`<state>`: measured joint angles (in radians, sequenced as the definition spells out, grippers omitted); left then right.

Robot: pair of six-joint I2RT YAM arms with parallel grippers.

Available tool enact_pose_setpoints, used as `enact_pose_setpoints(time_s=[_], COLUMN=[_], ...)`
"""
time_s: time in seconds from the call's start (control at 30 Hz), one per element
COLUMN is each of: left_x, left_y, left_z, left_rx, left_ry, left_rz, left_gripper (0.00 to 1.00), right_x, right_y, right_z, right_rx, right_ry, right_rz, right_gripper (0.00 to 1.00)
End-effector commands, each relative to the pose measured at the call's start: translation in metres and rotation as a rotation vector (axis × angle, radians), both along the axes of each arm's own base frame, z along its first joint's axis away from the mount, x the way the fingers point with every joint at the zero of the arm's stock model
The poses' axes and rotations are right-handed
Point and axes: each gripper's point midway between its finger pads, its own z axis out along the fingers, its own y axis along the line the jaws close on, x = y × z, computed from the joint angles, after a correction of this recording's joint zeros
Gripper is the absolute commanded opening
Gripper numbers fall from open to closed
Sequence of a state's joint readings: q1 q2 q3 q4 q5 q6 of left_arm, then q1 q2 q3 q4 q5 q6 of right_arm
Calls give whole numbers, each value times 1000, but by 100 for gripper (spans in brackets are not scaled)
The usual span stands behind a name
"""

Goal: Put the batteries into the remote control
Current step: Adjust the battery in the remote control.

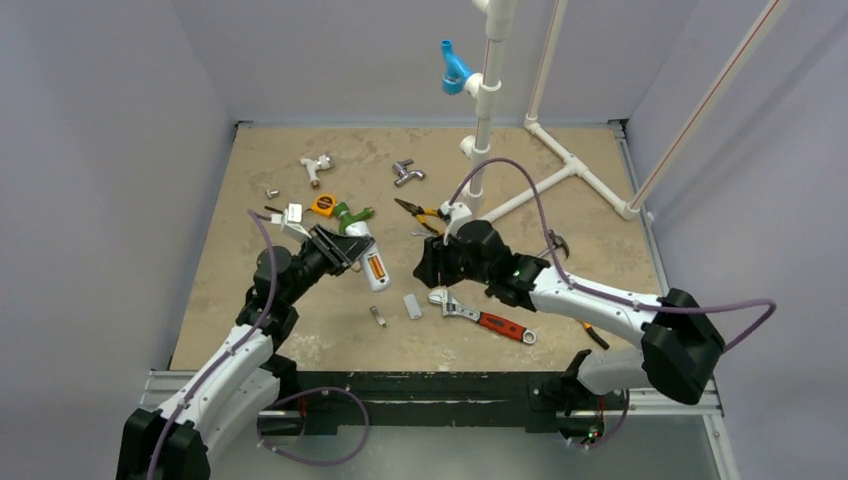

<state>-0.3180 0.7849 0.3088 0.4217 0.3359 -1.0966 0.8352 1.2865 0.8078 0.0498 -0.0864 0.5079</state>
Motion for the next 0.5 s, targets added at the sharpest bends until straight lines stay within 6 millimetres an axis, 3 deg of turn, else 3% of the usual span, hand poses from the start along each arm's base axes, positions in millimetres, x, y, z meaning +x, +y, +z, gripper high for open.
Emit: enact_pose_setpoints(time_s=[0.0, 0.17, 0.47], left_x=[6, 6, 6], left_y=[21, 27, 25], left_z=[-5, -6, -7], left_rx=[71, 88, 86], left_ry=[22, 33, 38], left_rz=[102, 122, 113], left_gripper=[0, 0, 0], right_x=[-20, -36, -43], right_y=[-1, 19, 24], right_z=[-44, -71, -104], right_rx=[-246, -269, -423], right_ry=[18, 84, 92], right_rz=[-34, -24, -30], right_gripper=[49, 50, 53])
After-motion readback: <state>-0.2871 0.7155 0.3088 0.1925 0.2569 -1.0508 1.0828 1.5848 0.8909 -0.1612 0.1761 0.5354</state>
